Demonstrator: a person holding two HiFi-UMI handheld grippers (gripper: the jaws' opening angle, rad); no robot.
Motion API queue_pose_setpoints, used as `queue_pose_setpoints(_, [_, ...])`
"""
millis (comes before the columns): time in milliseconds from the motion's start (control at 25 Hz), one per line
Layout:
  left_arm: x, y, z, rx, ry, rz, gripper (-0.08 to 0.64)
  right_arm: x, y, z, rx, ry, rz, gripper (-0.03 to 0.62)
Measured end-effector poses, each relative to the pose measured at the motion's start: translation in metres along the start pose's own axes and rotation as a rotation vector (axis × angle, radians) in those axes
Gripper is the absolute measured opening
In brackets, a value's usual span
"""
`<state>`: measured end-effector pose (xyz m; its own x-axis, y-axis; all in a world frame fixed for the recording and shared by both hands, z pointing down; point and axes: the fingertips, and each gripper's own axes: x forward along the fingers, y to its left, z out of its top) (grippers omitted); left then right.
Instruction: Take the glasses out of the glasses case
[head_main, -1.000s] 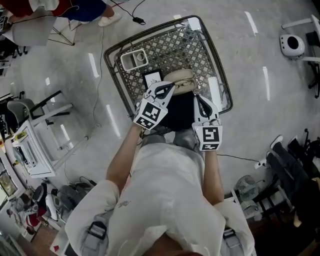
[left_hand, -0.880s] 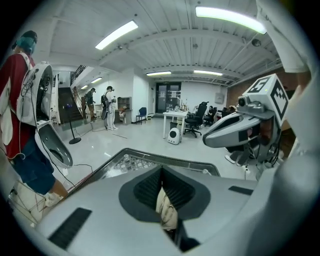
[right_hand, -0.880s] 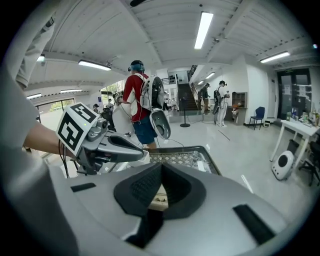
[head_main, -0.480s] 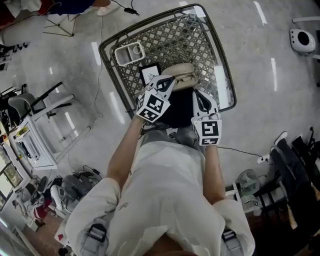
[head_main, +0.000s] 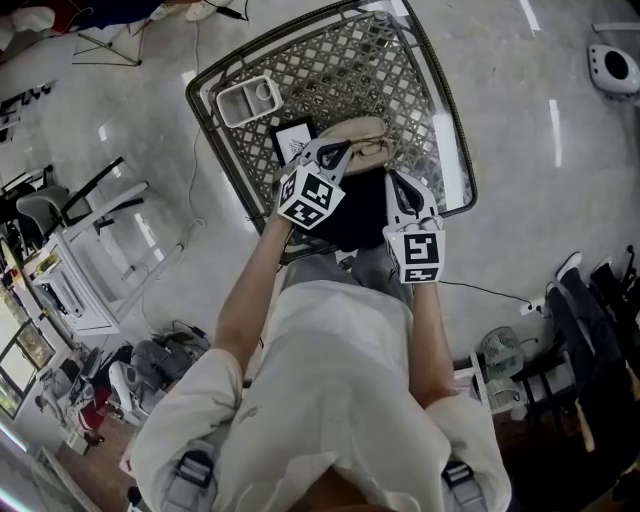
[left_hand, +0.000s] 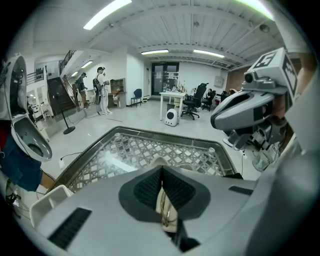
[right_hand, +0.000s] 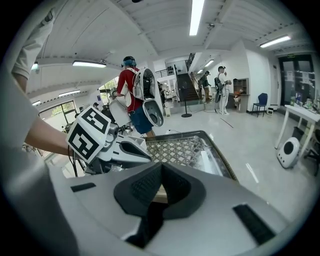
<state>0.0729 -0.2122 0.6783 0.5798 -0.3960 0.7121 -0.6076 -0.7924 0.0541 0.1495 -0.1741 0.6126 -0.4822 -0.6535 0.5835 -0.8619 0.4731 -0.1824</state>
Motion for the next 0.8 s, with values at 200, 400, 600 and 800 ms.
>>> queue_pose_setpoints(200, [0.018,-0.002,-0.014,0.026,0.059,-0.014,0.015,0.004,-0.001,-0.006,0.011,0.01,0.003,0.006])
queue_pose_setpoints(400, [0.031,-0.004,-0.027,0.039,0.115,-0.019,0.017,0.003,-0.002,-0.008,0.025,0.008,0.006,0.006])
queue_pose_setpoints(600, [0.043,-0.007,-0.04,0.039,0.178,-0.03,0.02,-0.001,-0.006,-0.012,0.028,0.009,0.001,0.006])
queue_pose_setpoints(800, [0.052,-0.007,-0.051,0.046,0.226,-0.038,0.03,-0.004,-0.01,-0.015,0.04,0.012,-0.008,0.006])
